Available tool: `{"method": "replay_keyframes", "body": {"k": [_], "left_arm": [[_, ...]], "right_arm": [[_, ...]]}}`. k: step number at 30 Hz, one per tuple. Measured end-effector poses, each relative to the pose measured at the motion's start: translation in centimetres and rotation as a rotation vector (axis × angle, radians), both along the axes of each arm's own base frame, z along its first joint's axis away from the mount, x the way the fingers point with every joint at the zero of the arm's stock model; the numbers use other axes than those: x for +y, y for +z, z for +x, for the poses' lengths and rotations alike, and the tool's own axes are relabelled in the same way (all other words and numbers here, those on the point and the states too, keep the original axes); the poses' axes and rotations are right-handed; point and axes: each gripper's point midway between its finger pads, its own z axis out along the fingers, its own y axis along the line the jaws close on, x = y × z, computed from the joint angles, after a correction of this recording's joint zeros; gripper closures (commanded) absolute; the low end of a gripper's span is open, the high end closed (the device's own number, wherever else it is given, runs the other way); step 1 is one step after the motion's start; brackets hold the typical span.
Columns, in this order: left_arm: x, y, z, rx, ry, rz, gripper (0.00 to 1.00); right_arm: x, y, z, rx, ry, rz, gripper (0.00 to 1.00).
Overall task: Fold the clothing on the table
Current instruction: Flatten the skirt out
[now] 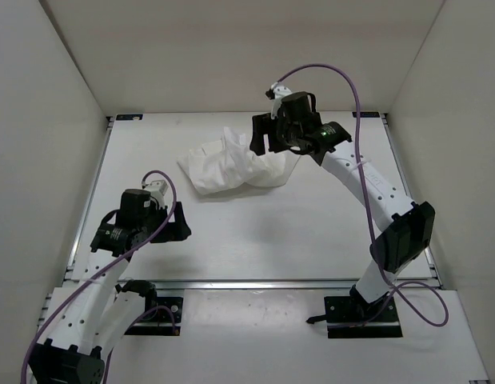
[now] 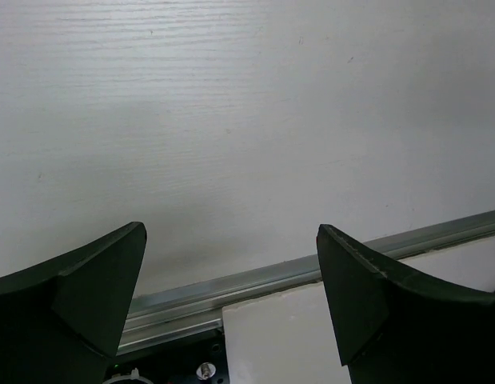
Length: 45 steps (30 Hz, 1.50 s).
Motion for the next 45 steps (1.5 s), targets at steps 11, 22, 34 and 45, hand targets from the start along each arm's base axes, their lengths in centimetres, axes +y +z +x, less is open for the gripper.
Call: {"method": "replay_keyframes", "body": {"k": [11, 22, 34, 45], "left_arm": [[-2.4, 1.1, 1.7, -0.132, -0.016, -0.156, 1.0], [-1.5, -1.0, 9.9, -0.198, 0.271, -0.219, 0.26], [-1.0, -6.0, 18.2, -0.186, 0.432, -0.153, 0.15], [-2.6, -6.5, 26.0, -0.275, 0.445, -0.19, 1.0]], "right_arm": [[-6.2, -10.9, -1.3, 0.225, -0.116, -0.063, 0.28], [-12.1, -16.1, 1.2, 0.342, -0.267, 0.122, 0.31], [-12.4, -24.6, 9.2, 0.494, -0.351, 0.218, 0.27], [-10.5, -24.5, 16.5, 0.489, -0.3, 0.316, 1.0]]}}
